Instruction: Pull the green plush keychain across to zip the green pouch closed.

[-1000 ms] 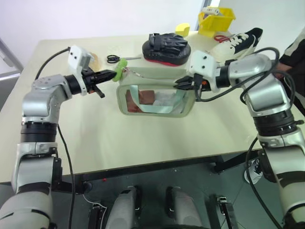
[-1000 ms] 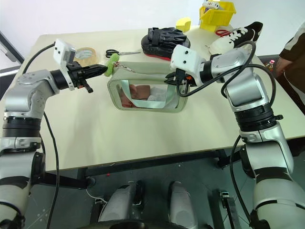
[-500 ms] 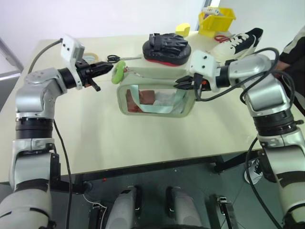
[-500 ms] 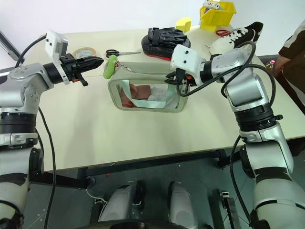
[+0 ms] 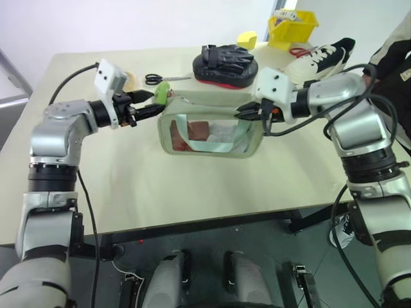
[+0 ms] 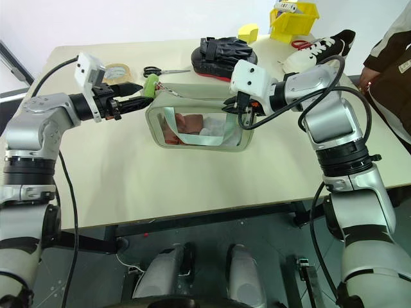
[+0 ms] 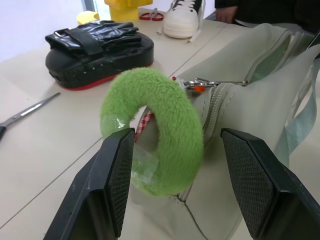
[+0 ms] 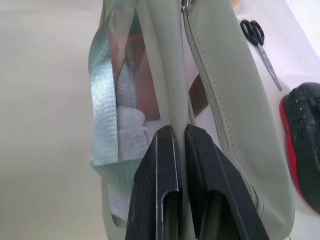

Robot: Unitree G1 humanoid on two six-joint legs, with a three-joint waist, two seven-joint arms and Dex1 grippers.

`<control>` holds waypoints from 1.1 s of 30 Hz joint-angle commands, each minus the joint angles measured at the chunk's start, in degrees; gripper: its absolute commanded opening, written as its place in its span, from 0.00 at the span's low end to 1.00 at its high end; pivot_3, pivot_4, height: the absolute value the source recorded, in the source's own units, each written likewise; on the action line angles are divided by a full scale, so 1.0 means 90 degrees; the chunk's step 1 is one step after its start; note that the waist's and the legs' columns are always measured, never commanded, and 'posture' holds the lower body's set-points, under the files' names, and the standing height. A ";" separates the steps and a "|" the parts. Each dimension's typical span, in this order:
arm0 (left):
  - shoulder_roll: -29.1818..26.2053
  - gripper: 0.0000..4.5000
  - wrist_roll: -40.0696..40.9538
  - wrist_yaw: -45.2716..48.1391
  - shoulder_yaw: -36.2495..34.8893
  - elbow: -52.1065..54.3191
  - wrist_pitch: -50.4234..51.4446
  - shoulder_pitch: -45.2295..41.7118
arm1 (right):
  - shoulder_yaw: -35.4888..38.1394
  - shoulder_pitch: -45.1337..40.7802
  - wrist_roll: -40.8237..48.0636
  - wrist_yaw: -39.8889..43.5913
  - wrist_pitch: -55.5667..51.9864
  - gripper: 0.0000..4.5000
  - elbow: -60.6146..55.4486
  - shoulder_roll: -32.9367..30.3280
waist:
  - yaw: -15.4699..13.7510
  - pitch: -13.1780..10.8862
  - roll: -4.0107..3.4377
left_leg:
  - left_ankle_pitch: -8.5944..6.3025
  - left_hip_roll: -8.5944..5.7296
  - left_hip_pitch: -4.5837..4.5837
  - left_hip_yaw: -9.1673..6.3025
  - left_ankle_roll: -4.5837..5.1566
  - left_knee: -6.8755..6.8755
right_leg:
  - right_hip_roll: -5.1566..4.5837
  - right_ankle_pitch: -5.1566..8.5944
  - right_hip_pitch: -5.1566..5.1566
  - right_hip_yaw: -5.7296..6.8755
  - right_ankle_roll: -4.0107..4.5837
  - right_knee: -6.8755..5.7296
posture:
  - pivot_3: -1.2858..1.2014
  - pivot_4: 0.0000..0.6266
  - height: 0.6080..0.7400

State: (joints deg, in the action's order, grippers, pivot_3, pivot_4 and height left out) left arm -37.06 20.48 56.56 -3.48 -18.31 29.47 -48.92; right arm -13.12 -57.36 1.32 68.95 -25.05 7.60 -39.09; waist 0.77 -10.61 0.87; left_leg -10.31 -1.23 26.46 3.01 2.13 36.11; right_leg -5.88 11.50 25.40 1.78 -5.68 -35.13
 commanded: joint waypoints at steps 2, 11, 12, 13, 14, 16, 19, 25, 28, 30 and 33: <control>-0.0025 0.59 -0.0038 0.0027 -0.0027 0.0060 -0.0150 0.0017 | 0.0042 -0.0121 0.0040 -0.0005 -0.0023 0.00 -0.0123 -0.0038 | 0.0000 0.0000 0.0000 | 0.0000 0.0000 0.0000 0.0000 0.0000 0.0000 | 0.0000 0.0000 0.0000 0.0000 0.0000 0.0000 | 0.52 0.24 1.00; -0.0063 0.02 -0.0037 0.0086 -0.0049 0.0023 -0.0167 -0.0037 | 0.0047 -0.0152 0.0046 -0.0025 -0.0037 0.00 -0.0092 -0.0005 | 0.0000 0.0000 0.0000 | 0.0000 0.0000 0.0000 -0.0001 0.0000 0.0000 | -0.0001 0.0000 0.0000 0.0000 0.0001 0.0000 | 0.52 0.24 1.00; -0.0063 0.02 -0.0045 0.0082 -0.0051 0.0026 -0.0186 -0.0054 | 0.0048 -0.0156 0.0047 -0.0029 -0.0035 0.00 -0.0086 0.0000 | -0.0001 0.0000 0.0000 | 0.0000 0.0000 0.0000 0.0000 0.0000 0.0001 | -0.0001 0.0000 0.0000 0.0000 0.0001 0.0000 | 0.52 0.24 1.00; -0.0064 0.02 -0.0059 0.0059 -0.0061 0.0029 -0.0217 -0.0105 | 0.0047 -0.0159 0.0047 -0.0033 -0.0037 0.00 -0.0085 0.0006 | -0.0001 0.0000 0.0000 | 0.0000 0.0000 0.0000 0.0000 0.0000 0.0001 | -0.0001 0.0000 0.0000 0.0000 0.0001 0.0000 | 0.52 0.24 1.00; -0.0065 0.02 -0.0069 0.0043 -0.0068 0.0030 -0.0239 -0.0140 | 0.0047 -0.0161 0.0047 -0.0035 -0.0039 0.00 -0.0086 0.0008 | -0.0001 0.0000 0.0000 | 0.0000 0.0000 0.0000 -0.0001 0.0000 0.0001 | -0.0001 0.0001 0.0000 0.0000 0.0002 0.0000 | 0.52 0.24 1.00; -0.0032 0.02 0.0006 -0.0017 -0.0148 0.0073 -0.0209 -0.0353 | 0.0047 -0.0162 0.0044 -0.0041 -0.0033 0.00 -0.0080 0.0009 | -0.0002 0.0000 0.0000 | 0.0000 0.0000 0.0000 -0.0001 0.0000 0.0000 | -0.0001 0.0001 0.0000 0.0000 0.0002 0.0000 | 0.52 0.24 1.00; 0.0014 0.02 0.0092 -0.0026 -0.0172 0.0194 -0.0189 -0.0626 | 0.0040 -0.0162 0.0038 -0.0060 -0.0030 0.00 -0.0071 0.0023 | -0.0009 0.0000 0.0000 | -0.0001 0.0000 0.0002 -0.0002 -0.0001 0.0002 | -0.0001 0.0001 0.0000 0.0000 0.0001 0.0001 | 0.52 0.24 1.00; 0.0200 0.02 -0.0007 0.0251 0.0514 0.1300 -0.0106 -0.0586 | 0.0045 -0.0167 0.0024 -0.0106 -0.0012 0.00 -0.0058 0.0036 | -0.0004 0.0000 0.0000 | 0.0001 0.0000 0.0001 0.0000 0.0002 0.0002 | 0.0002 -0.0001 -0.0002 0.0000 -0.0002 0.0000 | 0.52 0.24 1.00; 0.0083 0.02 -0.0319 0.0288 0.0819 0.1457 -0.0278 -0.0489 | 0.0064 -0.0129 0.0036 -0.0115 -0.0033 0.00 -0.0119 0.0004 | -0.0005 0.0000 0.0000 | 0.0001 0.0000 0.0000 0.0001 0.0002 0.0002 | 0.0003 -0.0001 -0.0003 0.0000 -0.0001 -0.0001 | 0.52 0.24 1.00; 0.0078 0.07 -0.0458 0.0246 0.0886 0.1342 -0.0405 -0.0527 | 0.0078 -0.0100 0.0041 -0.0126 -0.0048 0.00 -0.0154 -0.0014 | 0.0001 0.0000 0.0000 | 0.0001 0.0000 -0.0001 0.0001 0.0003 0.0001 | 0.0005 0.0000 -0.0002 0.0000 -0.0001 -0.0001 | 0.52 0.24 1.00; 0.0118 0.31 -0.0492 0.0222 0.0830 0.1102 -0.0470 -0.0685 | 0.0090 -0.0083 0.0034 -0.0144 -0.0043 0.00 -0.0144 -0.0030 | -0.0006 0.0000 0.0000 | 0.0002 0.0000 0.0000 0.0001 0.0004 0.0003 | 0.0012 0.0000 -0.0002 0.0001 -0.0001 -0.0001 | 0.52 0.24 1.00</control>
State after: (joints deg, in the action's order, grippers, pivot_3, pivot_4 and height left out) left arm -35.50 16.44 58.69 5.15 -8.37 26.50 -53.22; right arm -13.17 -57.40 1.30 68.12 -25.57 7.63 -38.96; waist 0.72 -10.61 0.87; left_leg -10.29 -1.23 26.46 3.01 2.18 36.16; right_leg -5.76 11.50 25.37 1.79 -5.69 -35.14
